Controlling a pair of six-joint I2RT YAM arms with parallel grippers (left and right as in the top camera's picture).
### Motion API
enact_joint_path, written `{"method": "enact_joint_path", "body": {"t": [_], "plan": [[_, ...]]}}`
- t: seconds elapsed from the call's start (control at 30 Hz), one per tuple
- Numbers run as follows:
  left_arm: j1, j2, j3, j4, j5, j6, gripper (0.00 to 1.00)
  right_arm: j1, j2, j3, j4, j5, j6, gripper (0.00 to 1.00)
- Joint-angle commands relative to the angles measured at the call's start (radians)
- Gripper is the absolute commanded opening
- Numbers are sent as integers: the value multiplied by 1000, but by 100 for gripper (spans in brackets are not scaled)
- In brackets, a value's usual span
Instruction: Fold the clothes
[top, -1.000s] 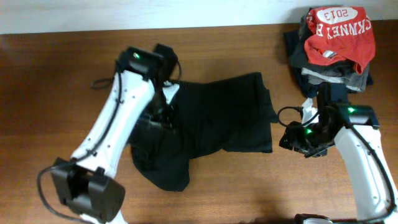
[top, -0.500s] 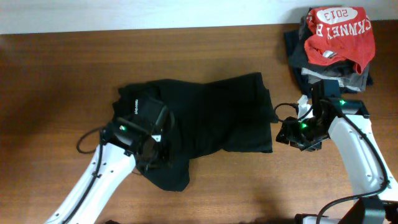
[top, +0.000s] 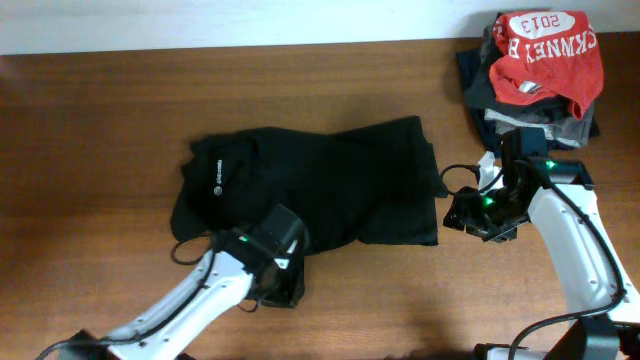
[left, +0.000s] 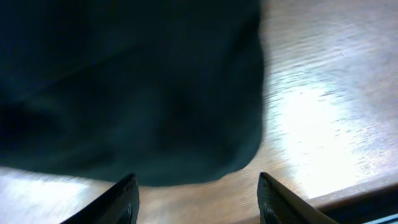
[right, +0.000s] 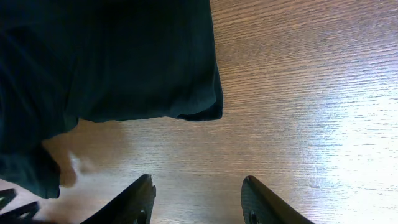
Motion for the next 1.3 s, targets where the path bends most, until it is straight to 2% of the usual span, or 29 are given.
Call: {"method": "enact_joint_path", "body": {"t": [0.0, 0.17, 0.37, 0.43, 0.5, 0.53, 0.77, 0.93, 1.07, 1.27], "plan": [[-54, 40, -4, 49, 4, 57, 61, -5, 3, -5, -4, -9, -6, 50], [-92, 117, -4, 81, -68, 57, 61, -5, 3, -5, -5, -9, -6, 50], [-92, 201, -4, 85, -59, 56, 61, -5, 3, -5, -4, -9, -6, 50], [-92, 207, -4, 83, -55, 46, 47, -5, 3, -5, -3, -9, -6, 50], [-89, 206, 2, 71, -54, 37, 4, -5, 3, -5, -3, -9, -6, 50], [-83, 206, 12, 53, -58, 18, 1, -5, 3, -5, -3, -9, -6, 49], [27, 186, 182, -179, -113, -7, 1, -5, 3, -5, -3, -9, -18, 49], [102, 159, 398, -366, -201, 31, 1, 24, 4, -5, -10, -8, -45, 49], [134, 159, 494, -436, -237, 42, 1, 87, 21, -6, -2, 12, -41, 49], [141, 159, 509, -469, -287, 53, 1, 167, 115, -6, 15, 24, -15, 49]]}}
